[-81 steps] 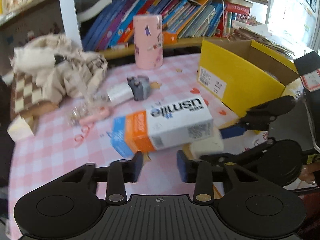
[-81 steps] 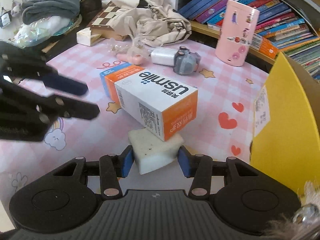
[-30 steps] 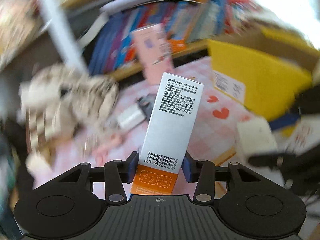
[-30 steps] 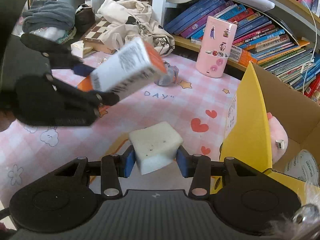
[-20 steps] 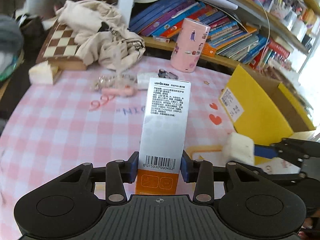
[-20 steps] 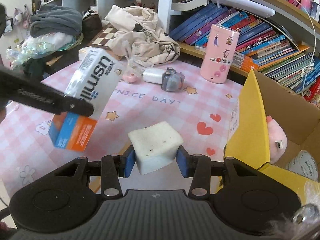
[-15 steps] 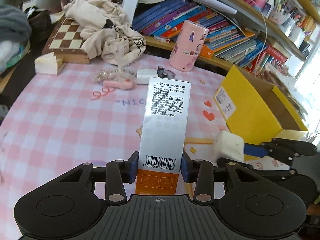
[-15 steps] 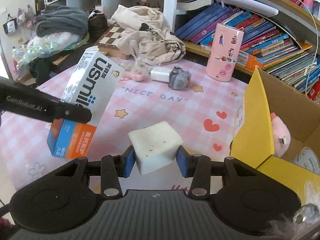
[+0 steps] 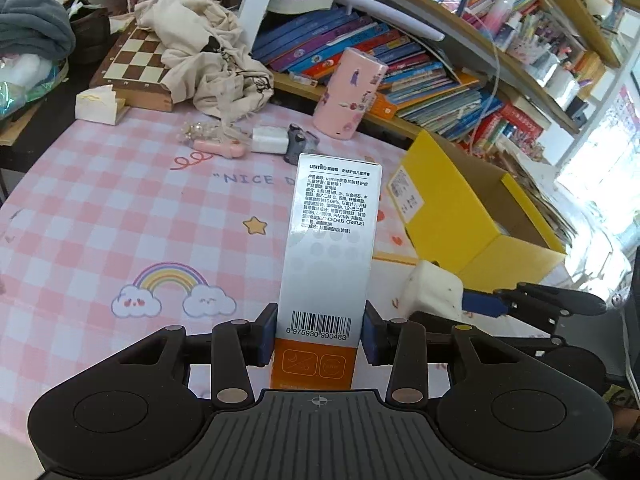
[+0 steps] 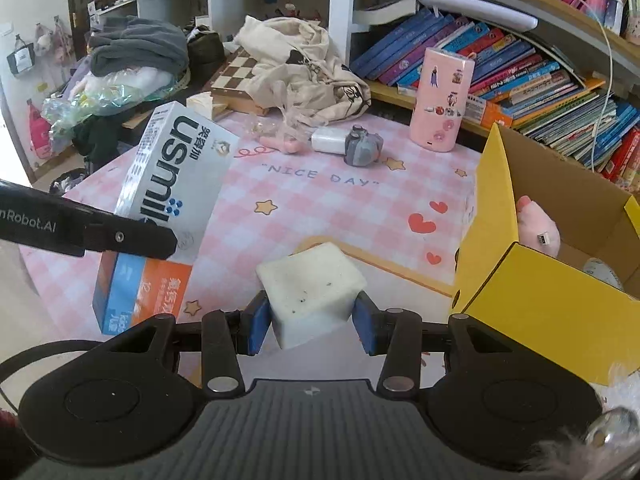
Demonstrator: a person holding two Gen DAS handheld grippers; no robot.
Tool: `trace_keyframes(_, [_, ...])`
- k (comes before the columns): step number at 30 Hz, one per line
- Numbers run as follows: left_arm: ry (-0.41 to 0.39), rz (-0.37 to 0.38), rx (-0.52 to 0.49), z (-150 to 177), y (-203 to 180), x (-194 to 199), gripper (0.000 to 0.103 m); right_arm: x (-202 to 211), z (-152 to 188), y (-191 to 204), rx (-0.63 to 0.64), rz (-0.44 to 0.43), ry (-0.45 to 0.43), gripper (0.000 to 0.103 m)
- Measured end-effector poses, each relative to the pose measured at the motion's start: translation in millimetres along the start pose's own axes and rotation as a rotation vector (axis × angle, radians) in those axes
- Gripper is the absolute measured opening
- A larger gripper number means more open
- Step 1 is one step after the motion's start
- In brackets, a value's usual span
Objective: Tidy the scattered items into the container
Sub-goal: 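Carry the usmile box and white block with both grippers over the yellow box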
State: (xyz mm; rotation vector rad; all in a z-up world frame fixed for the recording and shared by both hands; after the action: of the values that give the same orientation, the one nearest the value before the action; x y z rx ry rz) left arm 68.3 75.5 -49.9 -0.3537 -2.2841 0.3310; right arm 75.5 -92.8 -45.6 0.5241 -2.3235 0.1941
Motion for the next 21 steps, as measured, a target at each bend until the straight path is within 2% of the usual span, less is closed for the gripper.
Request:
trace_keyframes(10, [-0.034, 0.042, -0.027, 13, -12, 23, 0.040, 26, 12, 15, 0.013, 0.041, -0.033, 0.042])
trace_keyframes(21, [-0.028, 0.116, -0.066, 16, -33, 20, 0.040, 46, 26, -4, -0.051, 0.136, -0.028, 0.042])
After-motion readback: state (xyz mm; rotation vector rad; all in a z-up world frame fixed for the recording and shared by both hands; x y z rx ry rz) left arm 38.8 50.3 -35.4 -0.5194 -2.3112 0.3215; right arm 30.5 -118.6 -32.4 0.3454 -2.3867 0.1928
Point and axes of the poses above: each gripper's, at about its wrist camera, not at the fingertips, and x roughly against the way its jaws point, y to its left, z to its underside, the point moved 6 cm from there along -x, roughly the way its jaws point, and after that the axes turned 3 degrees about -x, right-handed, at the moved point
